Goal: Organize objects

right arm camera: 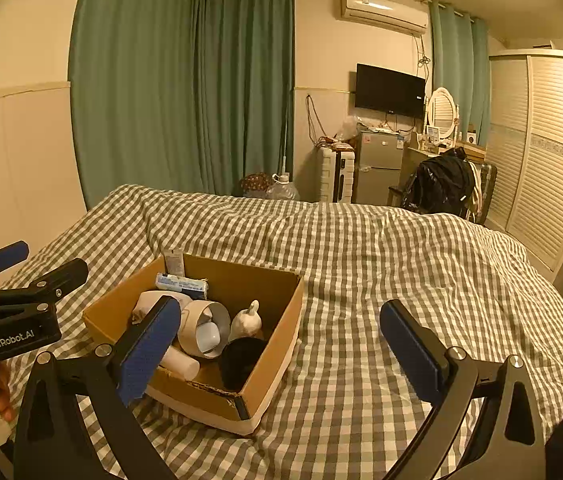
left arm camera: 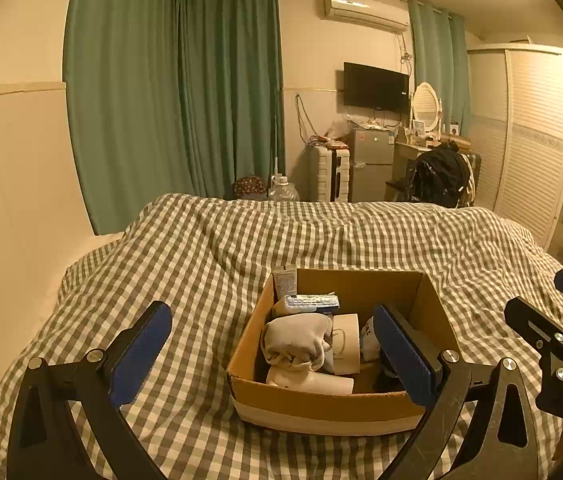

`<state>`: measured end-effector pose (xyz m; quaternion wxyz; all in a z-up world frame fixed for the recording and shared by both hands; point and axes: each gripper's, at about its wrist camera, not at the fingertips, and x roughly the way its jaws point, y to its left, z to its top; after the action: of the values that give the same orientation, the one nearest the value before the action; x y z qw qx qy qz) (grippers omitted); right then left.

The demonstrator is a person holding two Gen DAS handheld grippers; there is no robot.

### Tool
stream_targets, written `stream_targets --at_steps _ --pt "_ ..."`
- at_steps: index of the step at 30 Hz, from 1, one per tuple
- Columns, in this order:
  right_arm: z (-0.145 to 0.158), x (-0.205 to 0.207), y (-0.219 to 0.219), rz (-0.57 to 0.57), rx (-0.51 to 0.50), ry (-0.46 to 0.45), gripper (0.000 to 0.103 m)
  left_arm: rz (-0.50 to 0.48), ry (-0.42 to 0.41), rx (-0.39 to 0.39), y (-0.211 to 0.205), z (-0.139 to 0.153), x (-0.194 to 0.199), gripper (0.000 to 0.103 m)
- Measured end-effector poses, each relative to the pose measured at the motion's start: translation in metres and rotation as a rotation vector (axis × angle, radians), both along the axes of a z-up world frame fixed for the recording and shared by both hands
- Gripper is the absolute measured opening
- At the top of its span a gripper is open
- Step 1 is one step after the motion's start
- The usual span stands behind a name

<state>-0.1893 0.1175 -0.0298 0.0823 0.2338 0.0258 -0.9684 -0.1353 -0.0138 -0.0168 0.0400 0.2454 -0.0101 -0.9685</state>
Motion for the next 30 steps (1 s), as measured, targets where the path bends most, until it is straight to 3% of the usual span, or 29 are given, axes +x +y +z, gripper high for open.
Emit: stream_targets --at_steps 30 --pt "-0.0017 0.0002 0.0007 -0.005 -0.001 -0.01 0.1 0.007 -0.008 -0.005 0.0029 -0.0005 0.0032 0.103"
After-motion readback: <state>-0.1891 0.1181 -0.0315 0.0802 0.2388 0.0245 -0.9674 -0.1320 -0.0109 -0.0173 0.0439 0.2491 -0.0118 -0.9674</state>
